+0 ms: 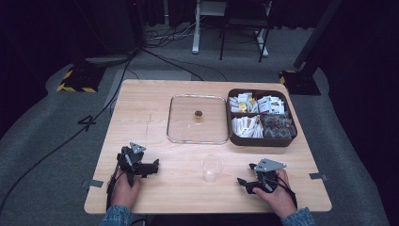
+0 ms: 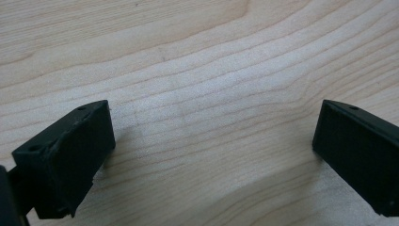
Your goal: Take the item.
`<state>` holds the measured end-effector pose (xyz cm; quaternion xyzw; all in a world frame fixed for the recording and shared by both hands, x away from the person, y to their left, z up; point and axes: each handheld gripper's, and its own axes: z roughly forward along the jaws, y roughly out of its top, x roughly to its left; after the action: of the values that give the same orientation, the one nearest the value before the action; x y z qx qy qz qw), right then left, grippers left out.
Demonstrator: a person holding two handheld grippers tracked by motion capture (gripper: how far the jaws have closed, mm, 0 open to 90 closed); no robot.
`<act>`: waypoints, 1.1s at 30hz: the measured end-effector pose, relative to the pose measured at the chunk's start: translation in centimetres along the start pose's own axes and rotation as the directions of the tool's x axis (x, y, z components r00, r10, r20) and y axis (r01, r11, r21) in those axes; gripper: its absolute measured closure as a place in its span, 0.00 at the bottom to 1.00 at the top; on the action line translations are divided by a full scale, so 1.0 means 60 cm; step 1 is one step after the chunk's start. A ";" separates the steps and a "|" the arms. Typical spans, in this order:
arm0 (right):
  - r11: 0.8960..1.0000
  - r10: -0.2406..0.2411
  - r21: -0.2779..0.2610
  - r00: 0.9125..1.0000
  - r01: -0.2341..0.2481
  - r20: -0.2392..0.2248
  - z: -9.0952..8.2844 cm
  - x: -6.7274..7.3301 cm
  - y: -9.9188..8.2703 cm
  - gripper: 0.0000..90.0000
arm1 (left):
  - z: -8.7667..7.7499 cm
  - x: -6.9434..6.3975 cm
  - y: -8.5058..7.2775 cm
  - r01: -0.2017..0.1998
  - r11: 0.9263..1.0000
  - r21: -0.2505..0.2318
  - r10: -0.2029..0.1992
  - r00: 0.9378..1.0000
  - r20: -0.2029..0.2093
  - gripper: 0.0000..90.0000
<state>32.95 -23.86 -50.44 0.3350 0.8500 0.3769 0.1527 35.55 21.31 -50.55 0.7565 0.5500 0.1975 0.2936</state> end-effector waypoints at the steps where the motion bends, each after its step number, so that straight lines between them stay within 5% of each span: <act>1: 1.000 0.001 -0.001 1.000 -0.001 0.004 0.000 0.001 0.000 0.24 | 0.000 0.000 0.000 0.000 1.000 0.000 0.000 1.000 0.001 0.00; 16: 0.999 0.043 -0.009 0.998 -0.043 0.035 -0.021 0.014 0.020 0.30 | 0.000 0.000 0.000 -0.001 1.000 -0.001 0.001 1.000 0.000 0.00; 33: 0.989 0.135 -0.067 0.989 -0.131 0.062 -0.082 -0.035 0.070 0.31 | -0.001 -0.002 -0.001 0.007 1.000 -0.002 -0.007 1.000 -0.004 0.00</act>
<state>33.86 -25.88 -44.01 0.3983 0.8080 0.4014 0.1655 35.45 21.22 -50.56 0.7539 0.5529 0.1987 0.2939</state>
